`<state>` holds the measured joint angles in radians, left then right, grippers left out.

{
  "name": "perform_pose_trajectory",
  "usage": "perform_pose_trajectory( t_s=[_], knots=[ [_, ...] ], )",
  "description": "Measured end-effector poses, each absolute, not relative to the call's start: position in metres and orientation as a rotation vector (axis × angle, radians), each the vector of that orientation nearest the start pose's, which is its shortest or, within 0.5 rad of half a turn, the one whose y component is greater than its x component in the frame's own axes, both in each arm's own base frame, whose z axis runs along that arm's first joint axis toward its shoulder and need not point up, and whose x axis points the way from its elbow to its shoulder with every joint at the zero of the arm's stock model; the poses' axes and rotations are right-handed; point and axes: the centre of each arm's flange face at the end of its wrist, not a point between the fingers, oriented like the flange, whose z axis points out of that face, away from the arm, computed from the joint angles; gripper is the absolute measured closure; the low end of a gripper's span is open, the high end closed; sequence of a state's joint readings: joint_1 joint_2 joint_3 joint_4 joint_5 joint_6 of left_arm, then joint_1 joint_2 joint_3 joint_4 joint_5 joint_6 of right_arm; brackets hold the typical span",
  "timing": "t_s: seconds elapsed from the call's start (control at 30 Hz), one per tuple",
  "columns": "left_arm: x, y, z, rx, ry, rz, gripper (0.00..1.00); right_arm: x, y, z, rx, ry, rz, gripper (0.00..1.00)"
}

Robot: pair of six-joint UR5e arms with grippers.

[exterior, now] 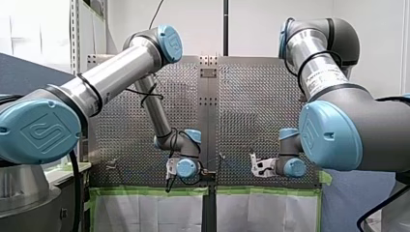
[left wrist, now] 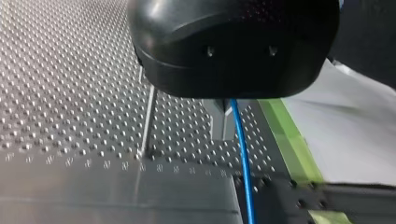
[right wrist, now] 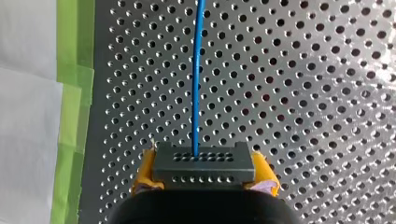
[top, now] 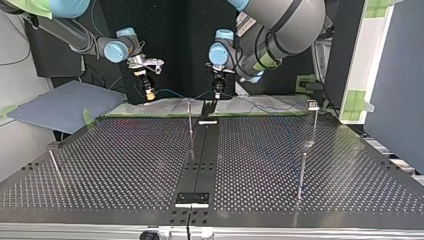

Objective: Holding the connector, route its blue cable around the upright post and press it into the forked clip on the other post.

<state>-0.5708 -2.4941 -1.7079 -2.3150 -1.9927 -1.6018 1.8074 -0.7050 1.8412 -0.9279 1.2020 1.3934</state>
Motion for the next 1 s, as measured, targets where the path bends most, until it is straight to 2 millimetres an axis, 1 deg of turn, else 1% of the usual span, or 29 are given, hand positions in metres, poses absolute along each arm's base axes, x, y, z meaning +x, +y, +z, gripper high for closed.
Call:
perform_pose_trajectory(
  t_s=[0.23,0.47,0.63,0.8,1.0],
  knots=[
    [0.453,-0.393,-0.043,0.162,1.760,-0.049,1.00,0.299,-0.501,-0.035,1.853,-0.836,1.443,1.00],
    [0.458,-0.399,-0.040,0.195,1.739,-0.081,1.00,0.293,-0.507,-0.034,1.822,-0.869,1.451,1.00],
    [0.464,-0.399,-0.038,0.218,1.743,-0.069,1.00,0.288,-0.512,-0.033,1.794,-0.894,1.454,1.00],
    [0.469,-0.394,-0.038,0.220,1.748,-0.052,1.00,0.286,-0.516,-0.031,1.778,-0.903,1.460,1.00],
    [0.473,-0.388,-0.039,0.213,1.753,-0.036,1.00,0.287,-0.517,-0.031,1.771,-0.900,1.470,1.00]
  ],
)
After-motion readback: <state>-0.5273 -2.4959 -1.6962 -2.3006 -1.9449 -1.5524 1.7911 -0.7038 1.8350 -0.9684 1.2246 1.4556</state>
